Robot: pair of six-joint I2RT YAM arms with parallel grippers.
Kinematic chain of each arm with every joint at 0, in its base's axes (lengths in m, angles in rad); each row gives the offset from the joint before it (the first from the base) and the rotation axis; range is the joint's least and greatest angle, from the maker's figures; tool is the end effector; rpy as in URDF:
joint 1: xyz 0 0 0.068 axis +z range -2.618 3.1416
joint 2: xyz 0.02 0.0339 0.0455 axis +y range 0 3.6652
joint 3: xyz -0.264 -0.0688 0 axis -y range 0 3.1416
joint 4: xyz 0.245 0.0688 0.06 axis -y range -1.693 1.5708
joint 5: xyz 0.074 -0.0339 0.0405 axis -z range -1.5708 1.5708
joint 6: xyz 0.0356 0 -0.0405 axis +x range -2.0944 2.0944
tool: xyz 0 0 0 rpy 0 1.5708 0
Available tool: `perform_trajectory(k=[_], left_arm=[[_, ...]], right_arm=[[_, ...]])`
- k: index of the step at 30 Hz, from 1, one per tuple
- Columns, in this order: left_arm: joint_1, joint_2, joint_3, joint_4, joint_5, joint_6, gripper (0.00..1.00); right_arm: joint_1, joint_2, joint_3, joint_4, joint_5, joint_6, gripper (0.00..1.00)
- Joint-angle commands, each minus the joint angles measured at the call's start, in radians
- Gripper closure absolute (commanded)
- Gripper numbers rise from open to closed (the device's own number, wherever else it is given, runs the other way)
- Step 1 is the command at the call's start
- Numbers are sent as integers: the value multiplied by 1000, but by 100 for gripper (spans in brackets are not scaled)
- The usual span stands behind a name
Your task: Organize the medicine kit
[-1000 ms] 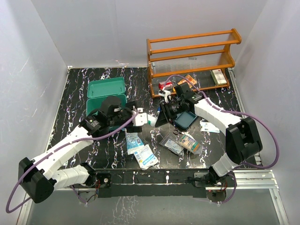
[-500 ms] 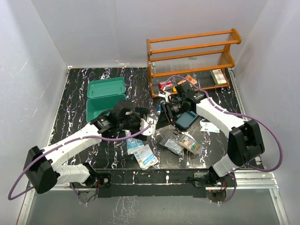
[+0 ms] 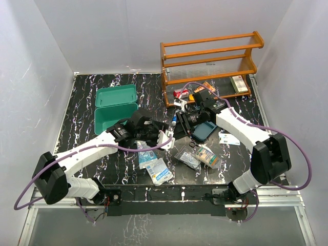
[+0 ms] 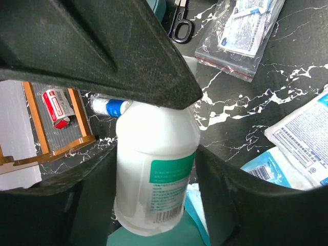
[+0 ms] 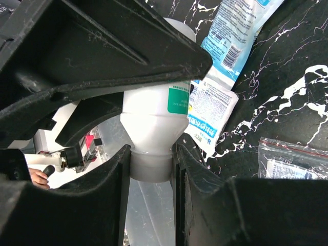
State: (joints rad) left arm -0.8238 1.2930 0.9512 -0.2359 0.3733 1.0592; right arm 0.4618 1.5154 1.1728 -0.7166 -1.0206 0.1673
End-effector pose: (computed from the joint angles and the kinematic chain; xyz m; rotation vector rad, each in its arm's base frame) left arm 0.1864 -0.2204 0.2833 1.8277 1.0644 -0.2607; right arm 0.2565 0.1616 0.2705 -0.7433 2.4673 1.5634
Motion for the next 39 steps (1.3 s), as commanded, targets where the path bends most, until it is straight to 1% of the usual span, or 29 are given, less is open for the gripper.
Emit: perform_trajectory(k=[1,3,4,5,7,8,9,10,12,16,18,19,20,21,23,27,28,30,31,34,37,39], left_arm=[[-14,6,41,-4,21,6,49],[-15,4,41,-1,10,-6,58],[-15,1,39,0,6,-14,62],[-15,-3,35,3,2,-17,64],[-15,-12,25,20,-13,-56,66],[-15,-17,21,31,-23,-84,67],[-15,-23,19,40,-33,-124,67],[-15,-30,18,48,-49,-168,67],[-15,-48,12,65,-84,-252,66],[-14,-119,-47,139,-174,-412,65],[-13,-145,-63,155,-241,-515,61],[-11,-155,-58,144,-302,-573,56],[-7,-166,-53,135,-339,-626,54],[-2,-180,-56,139,-389,-671,53],[6,-206,-55,152,-527,-834,51],[95,-212,6,67,-640,-1069,53],[125,-207,26,31,-650,-1122,53],[180,-197,61,-44,-679,-1230,58],[207,-195,71,-76,-696,-1286,58],[276,-211,65,-110,-698,-1422,58],[351,-219,32,-114,-653,-1542,58],[404,-210,15,-110,-595,-1579,60]], right_arm=[[-4,-47,43,25,-54,8,100],[-3,-49,42,23,-46,10,98],[-3,-51,43,22,-41,11,92],[-3,-55,45,19,-35,9,84],[-3,-71,73,-6,5,-5,66],[-3,-91,84,-19,35,-9,53],[-4,-110,89,-20,77,-5,44],[-6,-130,90,-18,122,-1,40],[-18,-169,85,-17,192,4,36],[-53,-242,71,31,355,49,34],[-64,-286,57,86,459,88,34],[-66,-308,48,117,514,112,34],[-66,-329,38,149,572,139,34],[-68,-345,19,186,622,161,34],[-69,-360,18,216,720,196,34],[-70,-341,49,231,817,212,38],[-70,-335,48,238,837,210,39],[-69,-335,33,262,855,206,40],[-69,-336,21,277,863,207,40],[-69,-336,-8,304,908,222,40],[-69,-326,-37,336,946,234,41],[-69,-317,-61,361,972,233,41]])
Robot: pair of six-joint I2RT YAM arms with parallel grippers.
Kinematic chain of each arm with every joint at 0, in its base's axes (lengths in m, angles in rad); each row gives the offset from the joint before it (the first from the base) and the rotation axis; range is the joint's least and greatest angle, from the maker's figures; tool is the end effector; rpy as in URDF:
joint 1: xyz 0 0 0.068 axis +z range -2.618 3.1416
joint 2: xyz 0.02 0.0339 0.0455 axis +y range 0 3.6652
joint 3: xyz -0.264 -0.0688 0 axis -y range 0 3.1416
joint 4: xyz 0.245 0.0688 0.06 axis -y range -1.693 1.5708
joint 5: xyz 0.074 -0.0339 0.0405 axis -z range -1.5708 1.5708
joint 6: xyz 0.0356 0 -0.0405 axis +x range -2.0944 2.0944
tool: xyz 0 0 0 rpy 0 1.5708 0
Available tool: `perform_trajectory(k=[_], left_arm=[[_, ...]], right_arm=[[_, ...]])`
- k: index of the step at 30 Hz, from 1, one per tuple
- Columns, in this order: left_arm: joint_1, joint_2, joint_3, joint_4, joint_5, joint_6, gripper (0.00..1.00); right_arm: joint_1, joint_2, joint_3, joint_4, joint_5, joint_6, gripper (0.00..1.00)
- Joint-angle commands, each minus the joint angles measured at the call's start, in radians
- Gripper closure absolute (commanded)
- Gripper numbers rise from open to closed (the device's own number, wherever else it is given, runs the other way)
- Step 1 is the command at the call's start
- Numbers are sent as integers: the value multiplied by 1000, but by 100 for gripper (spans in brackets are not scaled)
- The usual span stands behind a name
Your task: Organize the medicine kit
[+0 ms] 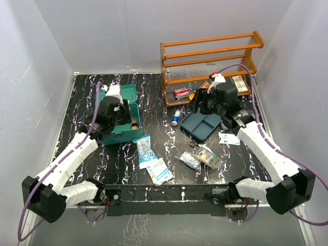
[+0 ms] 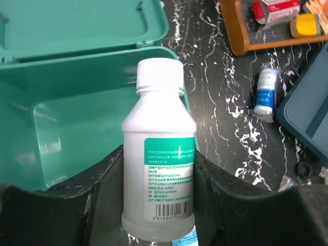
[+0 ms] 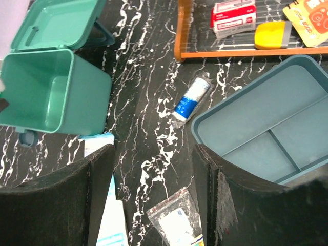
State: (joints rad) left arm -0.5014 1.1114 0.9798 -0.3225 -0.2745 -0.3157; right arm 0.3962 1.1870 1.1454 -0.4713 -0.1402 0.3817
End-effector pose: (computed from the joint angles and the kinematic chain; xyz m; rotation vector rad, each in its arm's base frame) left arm 0.2247 -0.1122 0.3300 0.0137 2.0151 -0.2437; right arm 0.2413 0.1063 0.3544 -0.1032 2.1356 0.6123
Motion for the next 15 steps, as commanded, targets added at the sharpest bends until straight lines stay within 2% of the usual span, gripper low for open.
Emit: perform_trajectory(k=[1,7,10,15], left_arm=[[102,-22,-21,-19,76,-216,60],[230,61,-43,52,261,-222,61],[249,140,-31,58,368,-161,61],[249,174,-51,57,394,-50,63]], right_arm=[[-3,17,-48,128,101,12,41],[-4,82,-110,227,146,-23,42],[-4,129,-104,248,156,-27,42],[-4,198,-90,250,174,-77,43]])
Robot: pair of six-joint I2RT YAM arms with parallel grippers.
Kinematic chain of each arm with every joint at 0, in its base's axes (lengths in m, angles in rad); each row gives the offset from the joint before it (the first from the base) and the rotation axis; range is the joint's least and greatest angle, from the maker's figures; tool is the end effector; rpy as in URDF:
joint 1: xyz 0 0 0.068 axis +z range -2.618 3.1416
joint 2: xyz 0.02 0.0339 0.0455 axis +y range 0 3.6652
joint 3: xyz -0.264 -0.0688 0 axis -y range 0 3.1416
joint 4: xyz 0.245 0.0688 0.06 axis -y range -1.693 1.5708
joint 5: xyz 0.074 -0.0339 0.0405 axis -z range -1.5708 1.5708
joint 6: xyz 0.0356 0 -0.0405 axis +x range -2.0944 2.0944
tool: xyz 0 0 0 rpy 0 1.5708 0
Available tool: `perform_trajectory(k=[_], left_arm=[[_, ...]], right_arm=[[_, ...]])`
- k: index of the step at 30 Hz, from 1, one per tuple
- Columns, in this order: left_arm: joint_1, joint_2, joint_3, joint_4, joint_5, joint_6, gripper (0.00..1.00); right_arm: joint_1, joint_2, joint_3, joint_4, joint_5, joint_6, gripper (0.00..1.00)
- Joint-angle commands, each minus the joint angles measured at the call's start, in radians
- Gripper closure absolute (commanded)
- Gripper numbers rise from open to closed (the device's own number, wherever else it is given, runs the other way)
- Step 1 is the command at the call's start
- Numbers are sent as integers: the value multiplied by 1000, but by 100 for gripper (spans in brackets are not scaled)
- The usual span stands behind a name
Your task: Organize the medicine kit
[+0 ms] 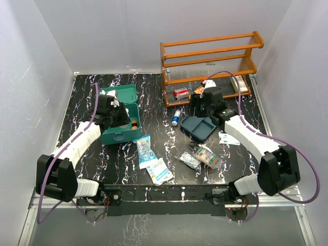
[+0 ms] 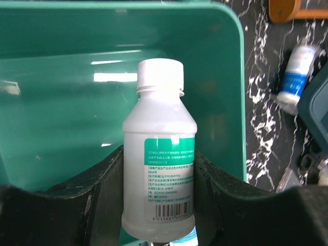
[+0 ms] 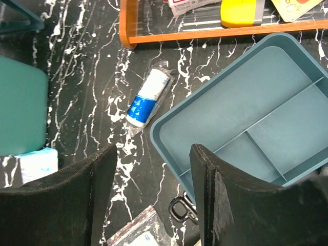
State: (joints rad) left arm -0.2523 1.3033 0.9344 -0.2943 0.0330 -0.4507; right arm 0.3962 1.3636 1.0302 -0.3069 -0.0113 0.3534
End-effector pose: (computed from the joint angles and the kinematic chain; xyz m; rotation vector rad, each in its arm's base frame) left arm 0.2774 -0.0727 0.2683 -0.2063 2.2573 -0.4158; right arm 0.2810 0.1180 0.2829 -0.0544 2.2439 0.4243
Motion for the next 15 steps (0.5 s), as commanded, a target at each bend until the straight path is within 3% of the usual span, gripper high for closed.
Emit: perform_trajectory(k=[1,8,15], left_arm=[[0,-24,-20,41,85,99,63],[0,-80,-147,205,27,126,63],[3,37,-146,246,8,143,61]], right_arm=[[-3,33,23,85,52,-60,44],[-3,125,27,81,68,-87,45],[3,220,93,102,47,-83,45]])
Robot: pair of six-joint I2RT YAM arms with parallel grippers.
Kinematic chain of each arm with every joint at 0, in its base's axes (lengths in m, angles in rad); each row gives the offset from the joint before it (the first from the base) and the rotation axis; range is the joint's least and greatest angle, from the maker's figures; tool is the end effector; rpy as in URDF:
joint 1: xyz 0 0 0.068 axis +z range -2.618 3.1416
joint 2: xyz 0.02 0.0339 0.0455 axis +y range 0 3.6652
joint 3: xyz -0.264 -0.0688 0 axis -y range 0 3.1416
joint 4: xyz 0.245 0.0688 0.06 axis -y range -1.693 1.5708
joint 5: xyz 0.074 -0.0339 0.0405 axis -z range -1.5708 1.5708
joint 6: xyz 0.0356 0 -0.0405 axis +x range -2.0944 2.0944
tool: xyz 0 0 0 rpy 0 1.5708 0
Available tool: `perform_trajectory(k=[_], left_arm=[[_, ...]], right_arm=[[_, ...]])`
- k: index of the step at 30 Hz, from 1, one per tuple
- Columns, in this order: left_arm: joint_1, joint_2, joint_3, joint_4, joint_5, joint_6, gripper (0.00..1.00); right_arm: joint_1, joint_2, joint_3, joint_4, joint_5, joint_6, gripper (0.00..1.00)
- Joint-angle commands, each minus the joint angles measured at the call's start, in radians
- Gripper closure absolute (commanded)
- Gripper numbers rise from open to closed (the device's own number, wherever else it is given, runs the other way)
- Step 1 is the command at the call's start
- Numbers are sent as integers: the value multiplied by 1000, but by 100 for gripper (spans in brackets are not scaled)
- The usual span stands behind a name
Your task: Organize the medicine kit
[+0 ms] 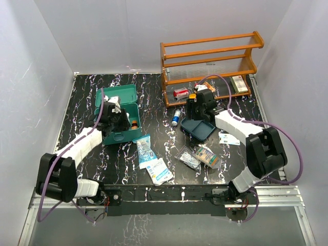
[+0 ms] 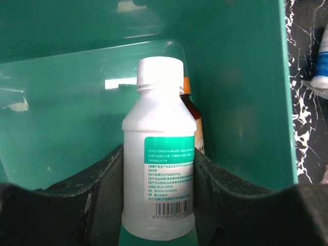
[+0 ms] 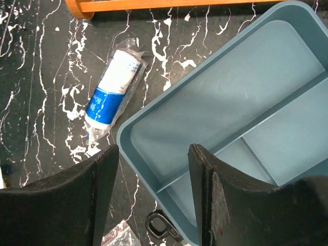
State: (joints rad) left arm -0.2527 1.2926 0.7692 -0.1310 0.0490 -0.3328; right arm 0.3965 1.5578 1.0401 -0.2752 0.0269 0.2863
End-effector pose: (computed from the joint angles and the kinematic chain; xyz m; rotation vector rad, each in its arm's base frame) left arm 0.2674 -0.0708 0.2302 -0.0629 2.2496 -0.3731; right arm 0.3104 0.1289 0.2303 -0.1181 2.3806 0.2968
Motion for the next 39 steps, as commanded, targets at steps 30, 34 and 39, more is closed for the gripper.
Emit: perform_trajectory(k=[30,34,39], left_arm=[[26,187,109,125,-5,-20,30],[26,153,116,138,-3,-22,25],[26,125,106,152,-11,-24,26]], right_arm=[[1,157,210,66,41,-95,45],[3,142,195,71,36,-90,45],[2,121,167,71,28,-87,45]])
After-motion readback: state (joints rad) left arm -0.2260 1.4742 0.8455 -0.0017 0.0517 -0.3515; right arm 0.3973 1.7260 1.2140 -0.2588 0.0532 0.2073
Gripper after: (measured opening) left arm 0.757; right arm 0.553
